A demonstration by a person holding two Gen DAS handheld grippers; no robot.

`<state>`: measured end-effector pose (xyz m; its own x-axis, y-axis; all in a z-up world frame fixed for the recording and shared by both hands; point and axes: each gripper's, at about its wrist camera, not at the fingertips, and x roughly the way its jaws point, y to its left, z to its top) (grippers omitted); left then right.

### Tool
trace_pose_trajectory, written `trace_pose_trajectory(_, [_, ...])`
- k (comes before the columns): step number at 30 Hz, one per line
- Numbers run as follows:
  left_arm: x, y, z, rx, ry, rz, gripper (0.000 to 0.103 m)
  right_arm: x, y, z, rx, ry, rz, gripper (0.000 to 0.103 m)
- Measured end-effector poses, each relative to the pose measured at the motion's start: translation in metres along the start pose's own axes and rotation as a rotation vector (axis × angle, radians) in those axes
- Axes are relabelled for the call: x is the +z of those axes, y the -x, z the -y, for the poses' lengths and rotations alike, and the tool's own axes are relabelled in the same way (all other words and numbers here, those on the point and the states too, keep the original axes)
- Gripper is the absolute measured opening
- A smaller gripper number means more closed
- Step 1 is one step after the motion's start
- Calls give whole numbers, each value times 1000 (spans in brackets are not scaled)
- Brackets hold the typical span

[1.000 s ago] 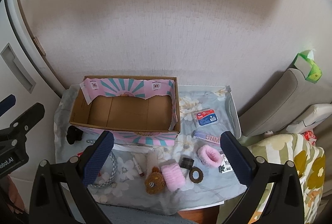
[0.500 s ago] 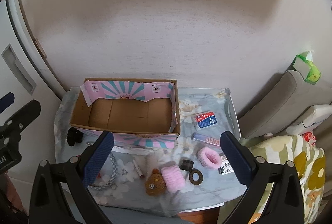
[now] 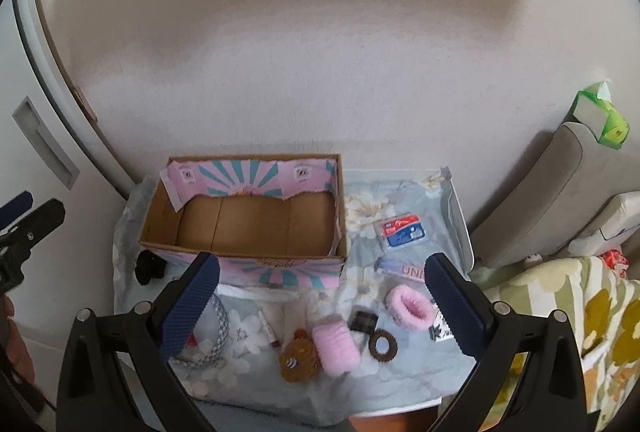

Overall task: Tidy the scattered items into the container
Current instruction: 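Grasp the red milk carton with the left tool while the right tool grasps the brown teddy bear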

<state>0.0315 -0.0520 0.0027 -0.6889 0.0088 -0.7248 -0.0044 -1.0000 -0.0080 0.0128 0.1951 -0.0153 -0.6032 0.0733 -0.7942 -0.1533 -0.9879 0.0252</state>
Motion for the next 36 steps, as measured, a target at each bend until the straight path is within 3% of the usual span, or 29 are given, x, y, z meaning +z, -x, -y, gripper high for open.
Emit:
trace_pose_trajectory(5, [-21, -8, -17, 0, -23, 15, 102, -16, 19, 22, 20, -11, 163, 103])
trace_pose_trajectory(7, [-33, -17, -20, 17, -34, -4, 102, -24, 19, 28, 13, -4, 186, 103])
trace_pose_trajectory(12, [-79, -54, -26, 24, -49, -107, 102, -57, -25, 28, -30, 40, 24, 103])
trace_pose_trajectory(17, [-123, -93, -20, 9, -68, -214, 102, -90, -58, 11, -106, 184, -45, 103])
trace_pose_trajectory(23, [-147, -130, -17, -32, -6, -292, 102, -120, -88, 3, -78, 263, -102, 102])
trace_pose_trajectory(27, [-154, -155, -11, -29, -6, -323, 102, -135, -101, -7, -5, 286, -134, 89])
trace_pose_trajectory(31, [-162, -170, -4, -8, -44, -348, 102, -147, -120, -22, 43, 307, -191, 63])
trace_pose_trajectory(36, [-172, -188, -3, 6, -48, -391, 102, -161, -139, -40, 69, 340, -248, 62])
